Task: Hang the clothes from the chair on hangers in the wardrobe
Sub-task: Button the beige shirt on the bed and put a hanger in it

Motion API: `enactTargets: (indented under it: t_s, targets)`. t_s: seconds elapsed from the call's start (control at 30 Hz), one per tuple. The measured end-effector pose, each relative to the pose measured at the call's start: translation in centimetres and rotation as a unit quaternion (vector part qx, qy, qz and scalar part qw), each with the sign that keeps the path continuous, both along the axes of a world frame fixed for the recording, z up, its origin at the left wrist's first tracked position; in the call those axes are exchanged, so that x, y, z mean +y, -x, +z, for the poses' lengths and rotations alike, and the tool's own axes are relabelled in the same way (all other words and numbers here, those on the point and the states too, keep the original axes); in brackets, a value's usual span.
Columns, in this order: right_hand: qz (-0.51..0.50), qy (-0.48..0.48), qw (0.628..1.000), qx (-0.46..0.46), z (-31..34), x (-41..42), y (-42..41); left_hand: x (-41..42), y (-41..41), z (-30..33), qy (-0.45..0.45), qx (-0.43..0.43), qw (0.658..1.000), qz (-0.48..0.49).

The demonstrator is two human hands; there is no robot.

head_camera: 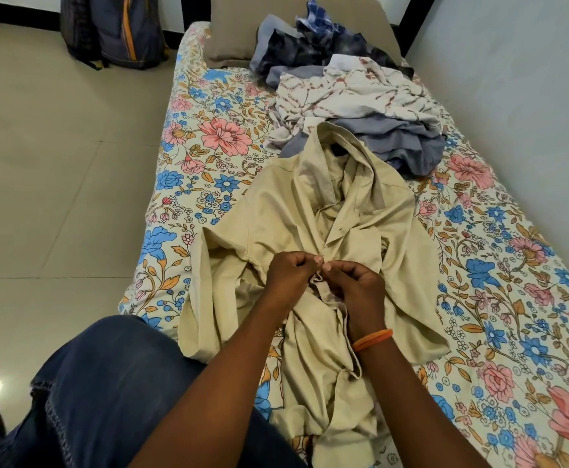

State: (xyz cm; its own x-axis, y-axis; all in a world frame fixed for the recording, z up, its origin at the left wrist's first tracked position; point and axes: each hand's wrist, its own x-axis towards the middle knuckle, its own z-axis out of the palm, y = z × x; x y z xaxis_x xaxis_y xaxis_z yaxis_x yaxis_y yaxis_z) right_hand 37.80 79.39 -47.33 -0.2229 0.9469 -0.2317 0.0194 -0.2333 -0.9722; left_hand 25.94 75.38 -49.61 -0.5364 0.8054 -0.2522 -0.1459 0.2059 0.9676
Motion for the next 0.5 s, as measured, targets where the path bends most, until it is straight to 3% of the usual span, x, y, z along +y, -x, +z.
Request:
enactTargets:
  t_s: [0.3, 0.5]
  targets:
    - [0.001, -0.057, 0.998, -0.030, -0.17, -0.58, 0.10, -0.12, -0.66, -0.03, 0.007, 0.039, 0.999, 0.024]
    - [0.034, -0.042, 0.998, -0.027, -0.14, 0.05, 0.13, -0.45, -0.44, 0.80, -0.023, -0.066, 0.997, 0.018]
